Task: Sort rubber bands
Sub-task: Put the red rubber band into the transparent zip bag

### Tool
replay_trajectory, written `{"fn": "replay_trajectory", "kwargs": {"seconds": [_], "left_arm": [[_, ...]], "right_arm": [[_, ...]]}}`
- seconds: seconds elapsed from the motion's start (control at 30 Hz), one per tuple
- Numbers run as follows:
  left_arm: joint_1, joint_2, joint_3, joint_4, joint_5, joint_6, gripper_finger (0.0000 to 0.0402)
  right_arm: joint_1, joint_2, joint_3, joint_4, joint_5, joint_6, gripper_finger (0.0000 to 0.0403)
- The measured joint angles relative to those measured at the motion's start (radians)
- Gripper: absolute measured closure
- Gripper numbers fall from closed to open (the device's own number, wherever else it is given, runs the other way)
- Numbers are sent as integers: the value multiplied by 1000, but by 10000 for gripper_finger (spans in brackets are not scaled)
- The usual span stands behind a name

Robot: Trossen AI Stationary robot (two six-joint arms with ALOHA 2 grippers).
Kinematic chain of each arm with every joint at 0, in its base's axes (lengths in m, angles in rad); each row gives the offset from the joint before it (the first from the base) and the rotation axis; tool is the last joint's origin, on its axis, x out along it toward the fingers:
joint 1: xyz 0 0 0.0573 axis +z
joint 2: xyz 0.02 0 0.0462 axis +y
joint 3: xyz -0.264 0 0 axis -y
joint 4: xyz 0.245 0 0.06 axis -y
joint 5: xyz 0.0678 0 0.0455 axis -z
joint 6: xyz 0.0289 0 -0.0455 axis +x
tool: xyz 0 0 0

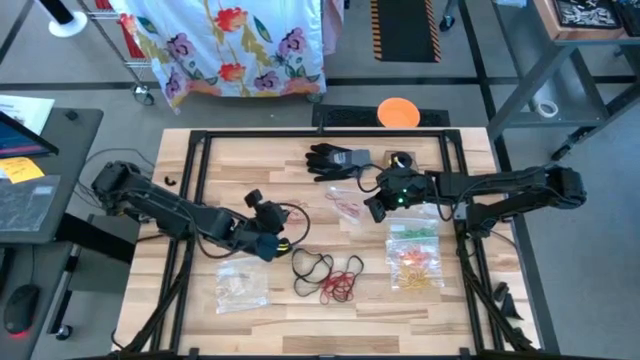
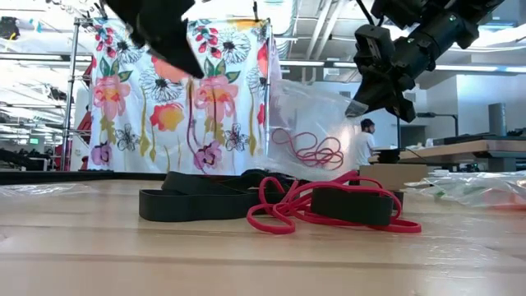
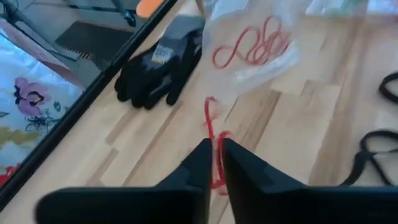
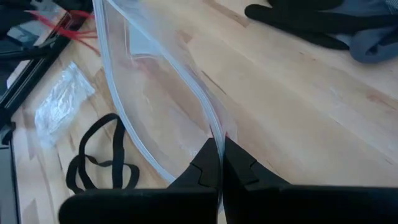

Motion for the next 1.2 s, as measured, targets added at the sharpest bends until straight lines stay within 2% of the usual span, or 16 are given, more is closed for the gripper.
{"fn": "replay_trajectory", "kwargs": {"seconds": [0.23, 0.37, 0.57, 0.7, 0.87, 1.07, 1.2], "left_arm": [[42, 1, -97, 32, 4, -137, 291], [78, 6, -172, 114, 6, -189, 269], [158, 61, -275, 428, 124, -10, 265], [213, 125, -288, 551, 200, 100, 265], [273, 199, -288, 524, 239, 89, 265], [319, 274, -284, 499, 366, 6, 265], [325, 306, -281, 448, 369, -30, 265]], "right_arm": [[0, 0, 0, -1, 0, -2, 403], [0, 0, 0, -1, 0, -2, 403], [0, 0, 0, 2, 0, -2, 403], [0, 0, 0, 4, 0, -2, 403], [2, 0, 0, 3, 0, -2, 403], [2, 0, 0, -9, 0, -2, 403], [2, 0, 0, -8, 1, -2, 403]]}}
